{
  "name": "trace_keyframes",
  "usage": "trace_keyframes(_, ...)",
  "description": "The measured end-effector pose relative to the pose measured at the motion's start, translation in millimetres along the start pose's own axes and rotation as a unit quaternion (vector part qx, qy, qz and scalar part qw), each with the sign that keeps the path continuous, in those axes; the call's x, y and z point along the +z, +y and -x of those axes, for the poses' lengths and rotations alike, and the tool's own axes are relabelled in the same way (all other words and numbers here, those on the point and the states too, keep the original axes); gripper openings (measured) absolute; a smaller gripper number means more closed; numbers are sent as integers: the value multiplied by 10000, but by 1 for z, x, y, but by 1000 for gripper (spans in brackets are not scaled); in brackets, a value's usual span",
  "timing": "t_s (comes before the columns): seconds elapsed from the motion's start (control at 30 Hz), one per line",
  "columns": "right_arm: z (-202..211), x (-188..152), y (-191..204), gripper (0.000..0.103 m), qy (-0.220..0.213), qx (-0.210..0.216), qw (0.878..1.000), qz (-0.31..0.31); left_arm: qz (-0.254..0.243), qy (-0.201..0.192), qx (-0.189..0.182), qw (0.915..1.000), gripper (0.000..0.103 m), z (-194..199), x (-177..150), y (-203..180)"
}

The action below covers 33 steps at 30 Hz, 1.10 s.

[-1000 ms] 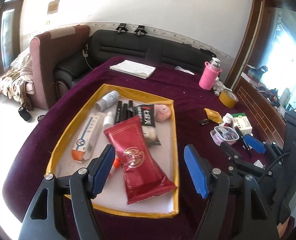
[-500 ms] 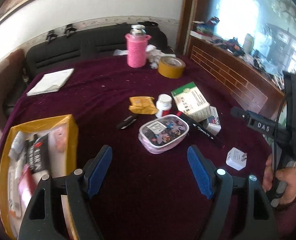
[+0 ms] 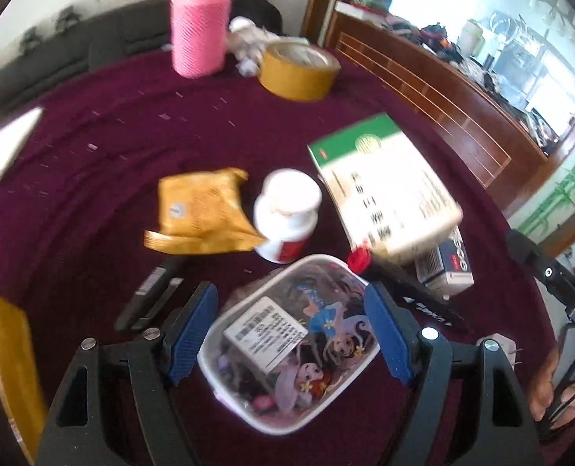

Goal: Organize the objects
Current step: 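Grasp the clear pink-lidded pouch with the left tool while the right grasps the white charger plug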

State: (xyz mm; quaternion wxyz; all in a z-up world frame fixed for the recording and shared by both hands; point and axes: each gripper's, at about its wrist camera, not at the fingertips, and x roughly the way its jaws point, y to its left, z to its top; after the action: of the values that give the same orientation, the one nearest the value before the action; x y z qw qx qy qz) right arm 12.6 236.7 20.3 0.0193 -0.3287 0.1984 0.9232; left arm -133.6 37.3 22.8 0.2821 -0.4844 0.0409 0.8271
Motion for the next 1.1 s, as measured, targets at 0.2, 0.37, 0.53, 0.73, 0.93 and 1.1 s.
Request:
trace_keyframes(0.2,-8,-3,-5,63,207,109,9996,-163,-553,259,-829,9947,72,6,-23,-31)
trace_keyframes(0.37,-12,-7,-3,62,323,148,9992,-186,-1210,177,-605,9907,74,14,-41,-59)
trace_keyframes(0.53,-14,-8,-4,62,347,111,9991,-207,-1595,200,-489,9858,84,11,-51,-80)
trace_keyframes(0.73,-18,-9,-10,62,434,142,9984,-337,-2151,222,208,9761,72,-6,-69,-113)
trace_keyframes(0.93,-22,-10,-12,62,504,88,9979,-388,-1707,-98,155,9851,29,21,-78,-115)
trace_keyframes(1.1,-19,-10,-13,62,559,333,9971,-391,-1293,-518,227,9900,29,76,-102,-103)
